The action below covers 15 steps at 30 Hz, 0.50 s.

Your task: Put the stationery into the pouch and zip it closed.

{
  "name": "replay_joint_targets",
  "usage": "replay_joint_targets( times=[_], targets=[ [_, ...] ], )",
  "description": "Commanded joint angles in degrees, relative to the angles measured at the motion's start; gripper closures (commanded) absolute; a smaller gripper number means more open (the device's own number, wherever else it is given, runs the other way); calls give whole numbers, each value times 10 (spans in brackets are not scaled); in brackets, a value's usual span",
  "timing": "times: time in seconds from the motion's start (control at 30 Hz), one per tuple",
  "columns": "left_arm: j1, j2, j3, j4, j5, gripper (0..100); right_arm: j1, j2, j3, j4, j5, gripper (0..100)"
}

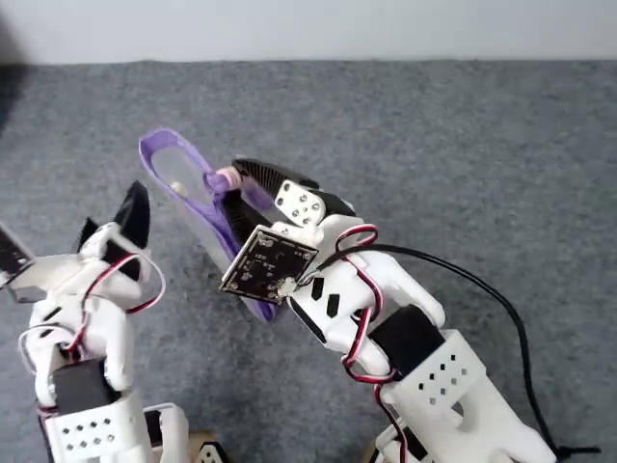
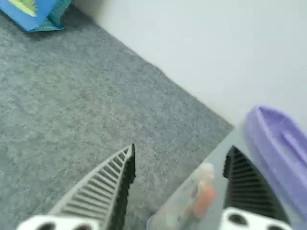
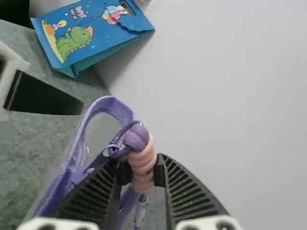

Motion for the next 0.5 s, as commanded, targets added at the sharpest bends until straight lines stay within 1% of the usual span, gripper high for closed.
replay_joint_targets(
  times=[0.0,0.07,0.13,0.3,0.4,0.47],
  targets=[
    [60,-1,-5,-23,-16,739,-2,-25,-19,42,4,991],
    [92,-1,-5,-23,-17,739,-1,-29,3,48,4,991],
    [111,-1,-5,-22,-22,739,16,-29,20,48,4,991],
    [114,-7,-20,-12,-40,739,41,-22,54,44,3,991],
    [119,-7,-70,52,-44,738,43,-22,62,43,-4,991],
    [138,-7,-111,113,-44,735,43,-22,62,43,-25,991]
  ],
)
